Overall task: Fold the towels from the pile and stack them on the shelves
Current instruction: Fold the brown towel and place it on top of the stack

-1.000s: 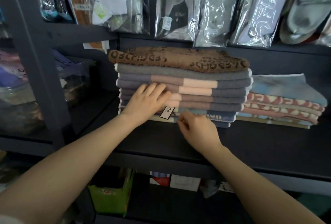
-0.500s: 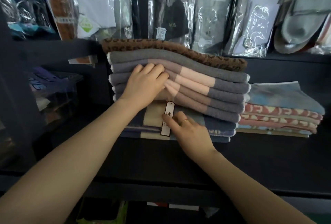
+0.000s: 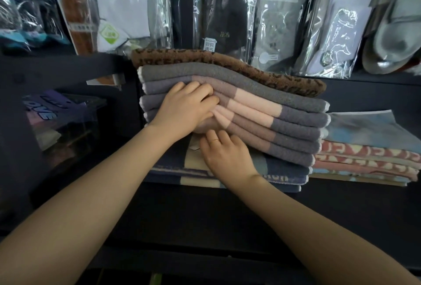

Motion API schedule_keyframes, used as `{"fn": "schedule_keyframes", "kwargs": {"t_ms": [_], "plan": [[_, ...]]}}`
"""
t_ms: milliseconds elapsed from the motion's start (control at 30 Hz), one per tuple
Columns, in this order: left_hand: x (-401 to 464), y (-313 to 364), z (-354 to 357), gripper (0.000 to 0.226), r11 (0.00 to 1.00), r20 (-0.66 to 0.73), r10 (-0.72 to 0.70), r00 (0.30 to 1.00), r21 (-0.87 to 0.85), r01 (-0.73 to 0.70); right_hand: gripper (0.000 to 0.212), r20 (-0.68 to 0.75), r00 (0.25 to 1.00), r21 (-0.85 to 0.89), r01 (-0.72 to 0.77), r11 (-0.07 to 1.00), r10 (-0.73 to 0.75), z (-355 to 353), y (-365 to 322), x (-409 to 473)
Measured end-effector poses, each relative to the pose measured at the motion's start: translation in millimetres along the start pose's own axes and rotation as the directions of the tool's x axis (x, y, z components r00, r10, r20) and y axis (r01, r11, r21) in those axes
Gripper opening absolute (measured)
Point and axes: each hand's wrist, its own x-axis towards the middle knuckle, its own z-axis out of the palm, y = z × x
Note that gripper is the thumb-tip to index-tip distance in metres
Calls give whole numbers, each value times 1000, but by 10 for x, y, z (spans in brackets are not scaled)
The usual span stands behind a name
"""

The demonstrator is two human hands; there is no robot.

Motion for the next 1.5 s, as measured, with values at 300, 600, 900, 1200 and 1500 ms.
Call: {"fn": "schedule_keyframes", "kwargs": {"t_ms": [300,600,900,1200,1500], "plan": [[-59,-26,23,22,998,-15,39,999,-42,-39,30,121,986,131,-134,982,118,105,-118,73],[-108,33,9,22,999,6,11,1000,-42,-11,20,244,967,46,-86,995,72,-2,-122,112],[-524,231,-66,35,996,59,55,997,-70,-51,7,29,999,204,12,979,-18,-495,160,-577],[-911,471,61,28,987,-19,105,994,125,-101,22,214,977,-16,-14,1000,17,-408,1068,-1032],[-1017,613,22,33,976,58,-162,985,-135,169,21,365,907,38,-238,970,208,-475,788,-1012]]}}
